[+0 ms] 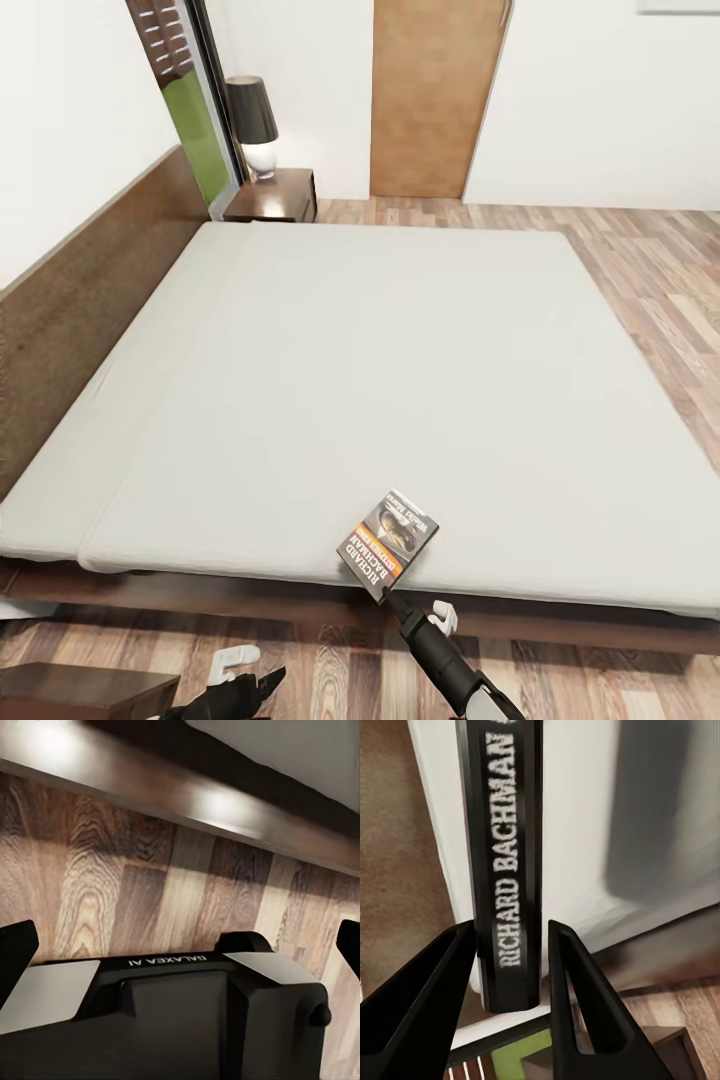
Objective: In the bedroom, move the book from the bed onto either nightstand, and place the two sandals side by side next to the bed.
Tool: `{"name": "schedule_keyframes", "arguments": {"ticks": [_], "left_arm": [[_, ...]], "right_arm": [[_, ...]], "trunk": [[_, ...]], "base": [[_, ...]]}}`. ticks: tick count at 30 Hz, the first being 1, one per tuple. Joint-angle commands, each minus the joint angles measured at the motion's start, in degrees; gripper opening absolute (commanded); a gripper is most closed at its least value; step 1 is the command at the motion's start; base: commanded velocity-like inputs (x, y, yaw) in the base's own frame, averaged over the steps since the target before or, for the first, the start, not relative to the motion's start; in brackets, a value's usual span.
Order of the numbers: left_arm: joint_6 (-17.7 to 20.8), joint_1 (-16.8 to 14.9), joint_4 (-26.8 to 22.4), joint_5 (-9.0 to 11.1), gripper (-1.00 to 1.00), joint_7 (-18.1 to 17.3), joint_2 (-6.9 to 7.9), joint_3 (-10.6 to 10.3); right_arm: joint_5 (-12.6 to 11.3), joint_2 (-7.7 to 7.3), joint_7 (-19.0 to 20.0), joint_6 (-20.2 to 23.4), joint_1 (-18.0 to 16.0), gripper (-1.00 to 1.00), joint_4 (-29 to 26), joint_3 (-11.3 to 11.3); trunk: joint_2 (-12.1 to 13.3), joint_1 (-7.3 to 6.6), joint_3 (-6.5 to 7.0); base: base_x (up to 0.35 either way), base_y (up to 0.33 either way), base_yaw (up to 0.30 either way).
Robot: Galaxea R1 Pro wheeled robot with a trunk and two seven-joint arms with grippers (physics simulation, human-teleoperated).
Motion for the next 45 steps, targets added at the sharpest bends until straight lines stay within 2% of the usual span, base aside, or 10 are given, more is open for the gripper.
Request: {"name": "schedule_keyframes", "arguments": {"ticks": [1, 45], "left_arm": [[-0.06, -0.03, 0.09, -0.15, 1.0, -0.27, 0.0, 0.43], [-0.01, -0.03, 0.09, -0.15, 1.0, -0.19, 0.0, 0.43]], "right_arm": [[-0.37, 0.0, 0.11, 0.13, -0.02, -1.0, 0.04, 0.07], [-0.27, -0.12, 0.28, 0.21, -0.02, -1.0, -0.22, 0.16]], "trunk": [[0.39, -0.22, 0.15], [18.04, -9.89, 8.05]], "base": [[0.0, 0.0, 0.0], [0.0, 0.0, 0.0]]}}
